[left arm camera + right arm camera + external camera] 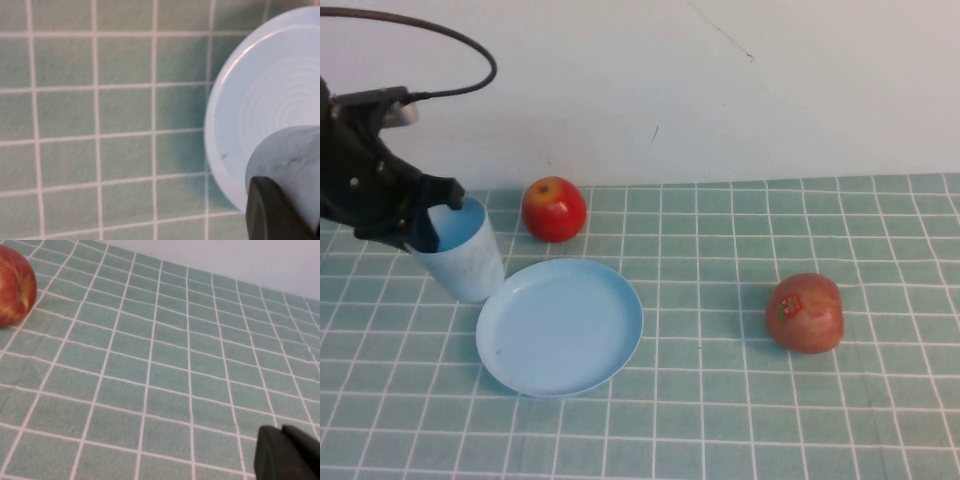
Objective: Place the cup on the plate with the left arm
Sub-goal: Place the cup on the plate
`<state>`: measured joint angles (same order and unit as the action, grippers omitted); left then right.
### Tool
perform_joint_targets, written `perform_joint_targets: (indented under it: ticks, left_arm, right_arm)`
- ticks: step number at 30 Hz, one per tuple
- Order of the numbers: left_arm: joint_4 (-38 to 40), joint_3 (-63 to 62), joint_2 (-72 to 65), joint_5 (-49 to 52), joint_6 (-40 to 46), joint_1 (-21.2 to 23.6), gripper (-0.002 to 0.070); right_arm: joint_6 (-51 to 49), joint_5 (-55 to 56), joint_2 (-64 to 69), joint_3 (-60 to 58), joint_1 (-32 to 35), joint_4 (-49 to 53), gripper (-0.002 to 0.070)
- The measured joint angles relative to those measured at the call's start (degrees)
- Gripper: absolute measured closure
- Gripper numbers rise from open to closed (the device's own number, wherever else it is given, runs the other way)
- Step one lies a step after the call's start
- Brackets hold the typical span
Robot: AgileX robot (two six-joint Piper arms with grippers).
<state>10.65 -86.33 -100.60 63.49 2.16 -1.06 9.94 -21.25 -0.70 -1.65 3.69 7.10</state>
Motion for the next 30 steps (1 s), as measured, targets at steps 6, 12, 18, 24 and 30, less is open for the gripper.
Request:
perform_joint_targets:
  ticks: [6, 12, 18, 24, 30]
  left_arm:
    - [0.3, -1.0, -3.3, -2.8, 0.3, -6.3, 0.0659]
    - [0.5, -1.0, -9.3, -6.0, 0.3, -10.7, 0.0659]
    - [-0.9, -1.0, -12.2, -8.4, 0.4, -12.4, 0.0655]
    - [-2.0, -1.8, -12.3, -8.9, 0.4, -12.4, 0.0498]
    - [-3.1, -6.3, -11.1, -3.8, 2.4, -12.4, 0.0285]
  right_arm:
    - [0.0, 0.0, 0.0, 0.0, 0.0, 0.0, 0.0678]
    - [0.0, 0.0, 0.0, 0.0, 0.0, 0.0, 0.0678]
    - [0.0, 0.0, 0.0, 0.0, 0.0, 0.0, 0.0678]
    - [0.0, 0.0, 0.0, 0.0, 0.0, 0.0, 0.0678]
    - [0.0, 0.0, 0.0, 0.0, 0.0, 0.0, 0.0678]
